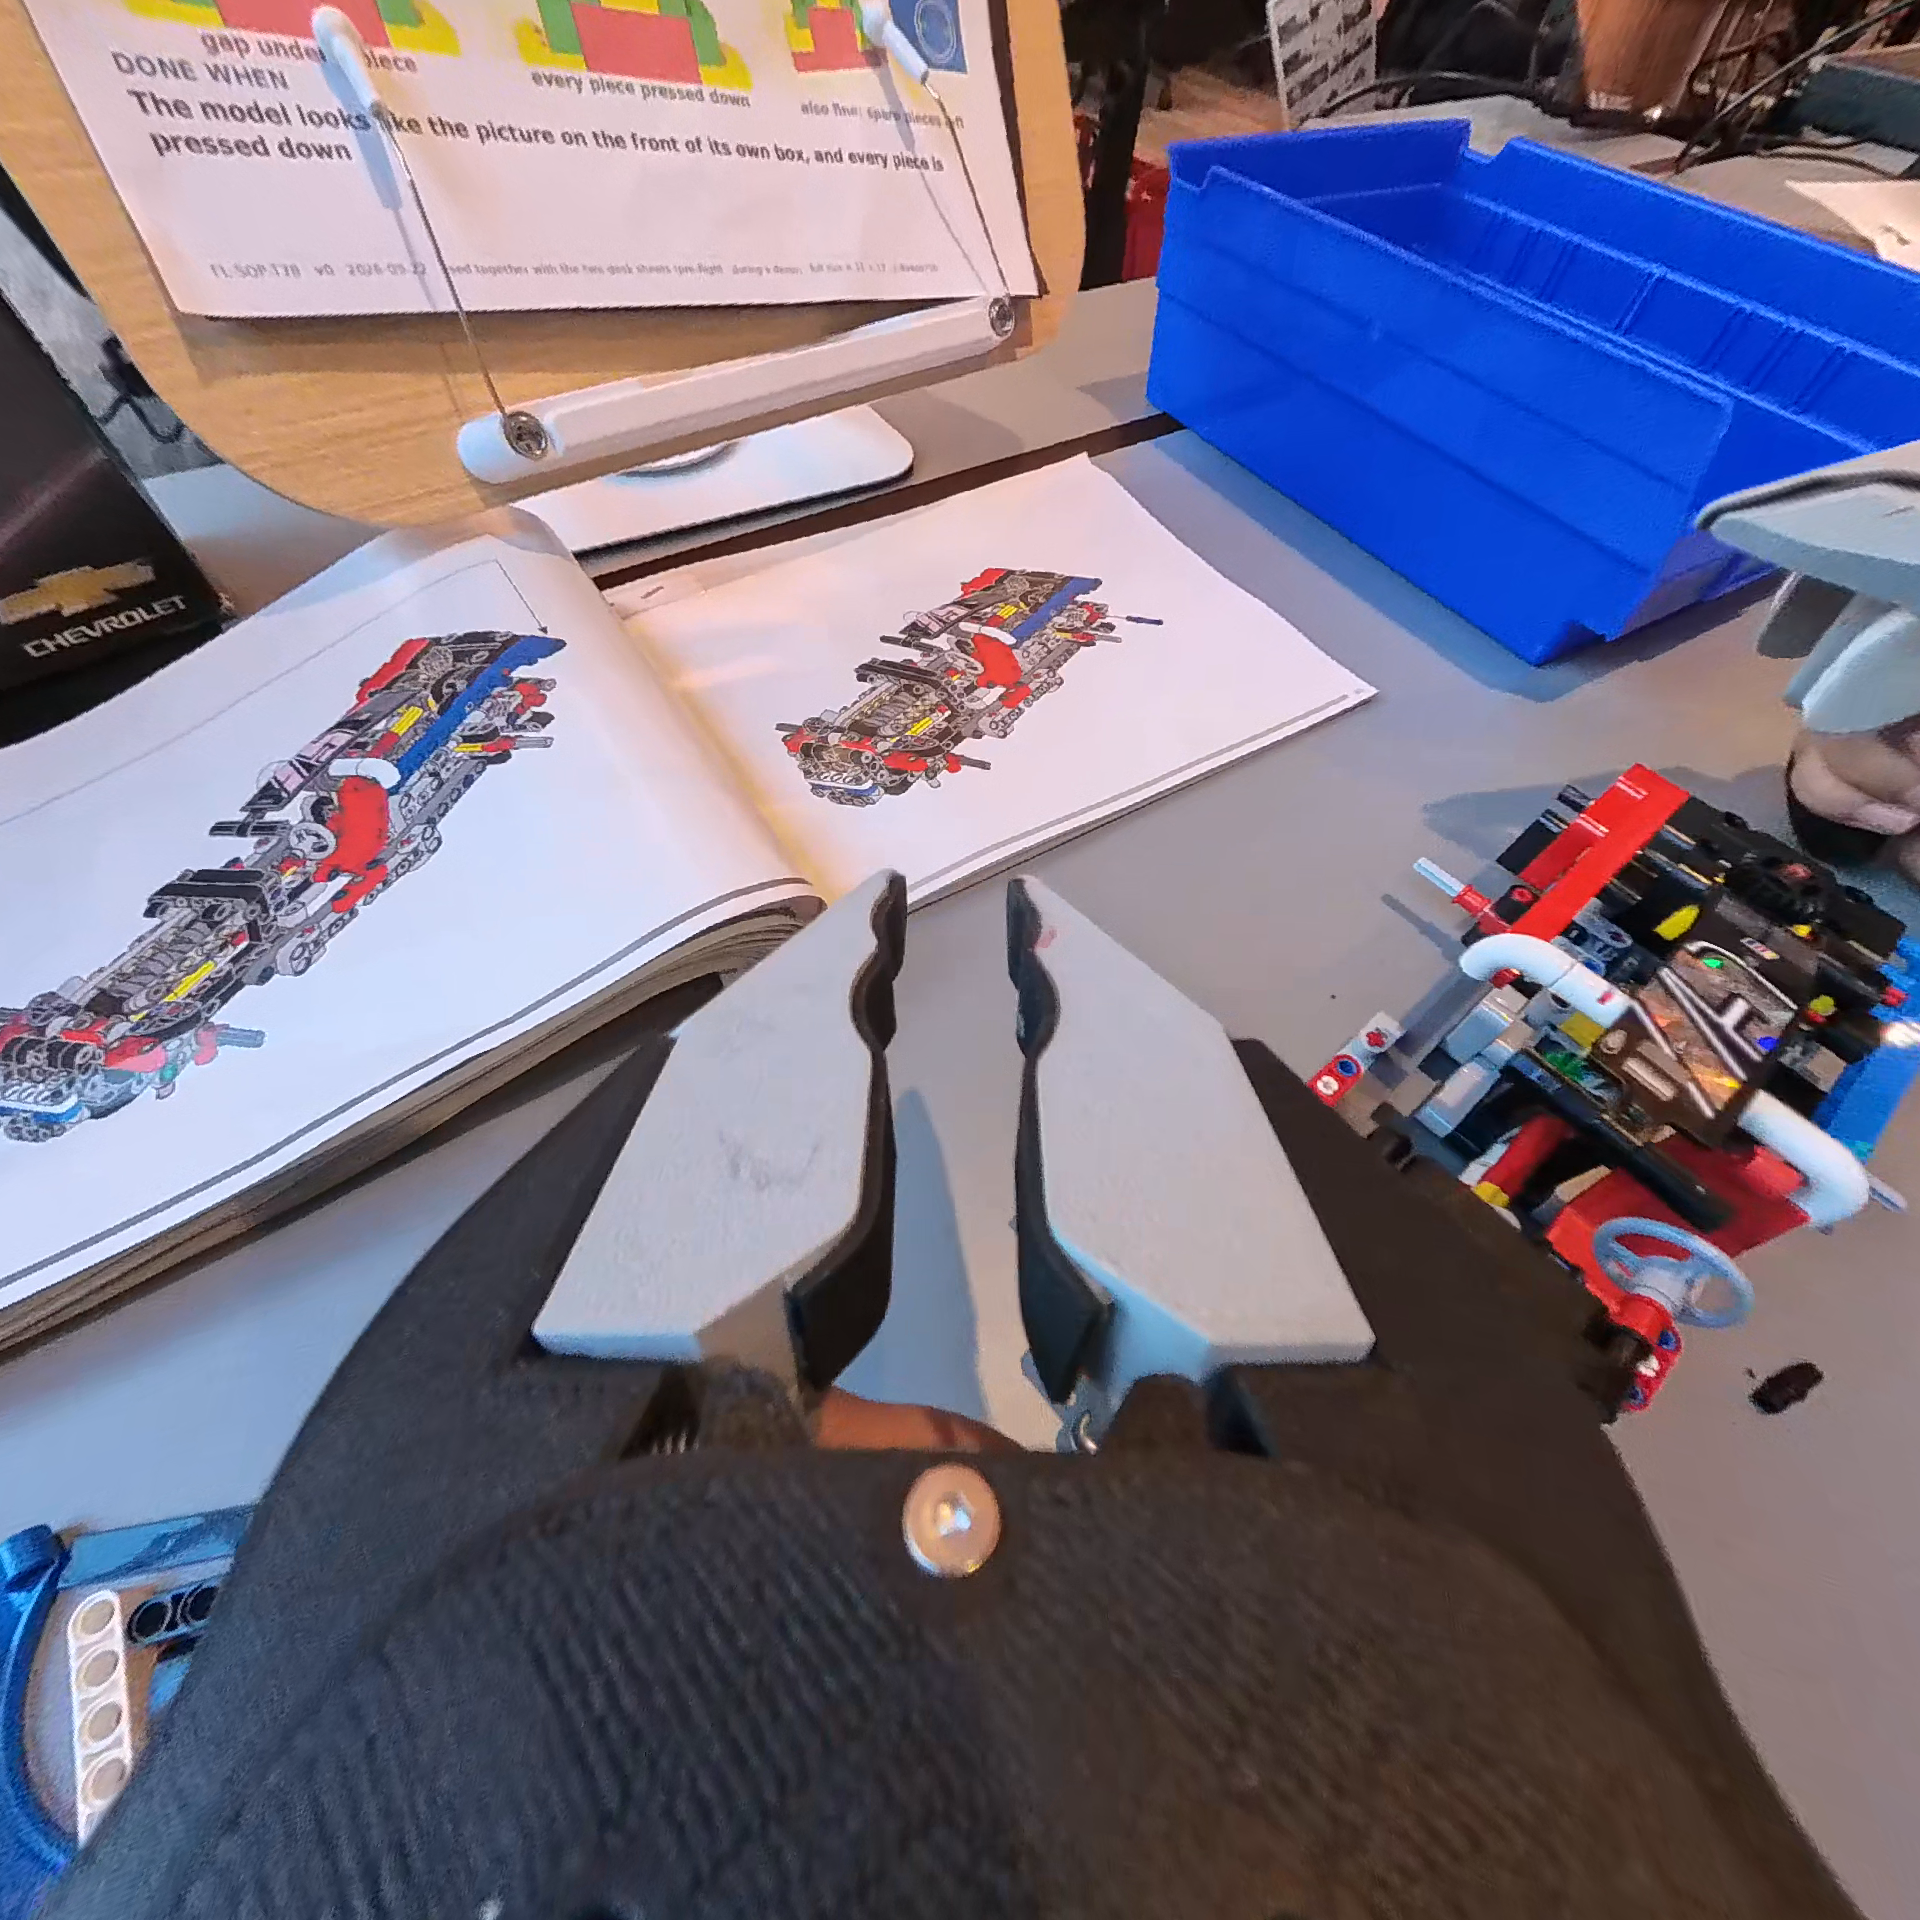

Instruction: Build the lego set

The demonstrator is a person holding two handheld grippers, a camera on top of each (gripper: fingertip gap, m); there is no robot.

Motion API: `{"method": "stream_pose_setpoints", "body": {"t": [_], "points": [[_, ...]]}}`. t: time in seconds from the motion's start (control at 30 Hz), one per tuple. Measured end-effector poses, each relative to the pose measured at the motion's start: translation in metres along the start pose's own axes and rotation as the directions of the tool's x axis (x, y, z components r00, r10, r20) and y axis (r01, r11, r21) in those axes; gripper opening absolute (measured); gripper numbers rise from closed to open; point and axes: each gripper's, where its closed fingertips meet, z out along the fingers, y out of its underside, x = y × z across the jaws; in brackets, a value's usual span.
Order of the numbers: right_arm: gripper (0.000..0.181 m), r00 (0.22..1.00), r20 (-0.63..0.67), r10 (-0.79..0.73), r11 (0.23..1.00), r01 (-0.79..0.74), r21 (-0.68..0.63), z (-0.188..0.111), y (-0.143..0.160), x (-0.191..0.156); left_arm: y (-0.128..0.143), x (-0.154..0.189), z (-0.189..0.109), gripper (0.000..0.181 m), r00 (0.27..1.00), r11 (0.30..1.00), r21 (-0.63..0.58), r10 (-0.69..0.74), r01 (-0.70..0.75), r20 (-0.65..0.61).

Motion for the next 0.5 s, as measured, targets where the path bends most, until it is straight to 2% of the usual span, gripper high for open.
{"method": "stream_pose_setpoints", "body": {"t": [0.13,0.4,0.5], "points": [[0.0,0.999,-0.027,0.019,1.0,-0.019,0.004,-0.005,0.001,0.008,-0.001,0.001,-0.001,0.017,1.0,1.0,0.001,-0.013,0.013,-0.011],[0.0,0.999,0.028,0.018,1.0,-0.018,-0.022,0.001,0.004,-0.002,0.003,-0.004,-0.003,0.016,0.999,0.999,-0.045,0.026,-0.025,0.04],[0.0,0.997,0.045,-0.059,0.996,0.061,-0.058,0.004,0.004,-0.005,0.006,-0.003,-0.002,0.016,0.999,0.997,-0.069,0.022,-0.019,0.039]]}}
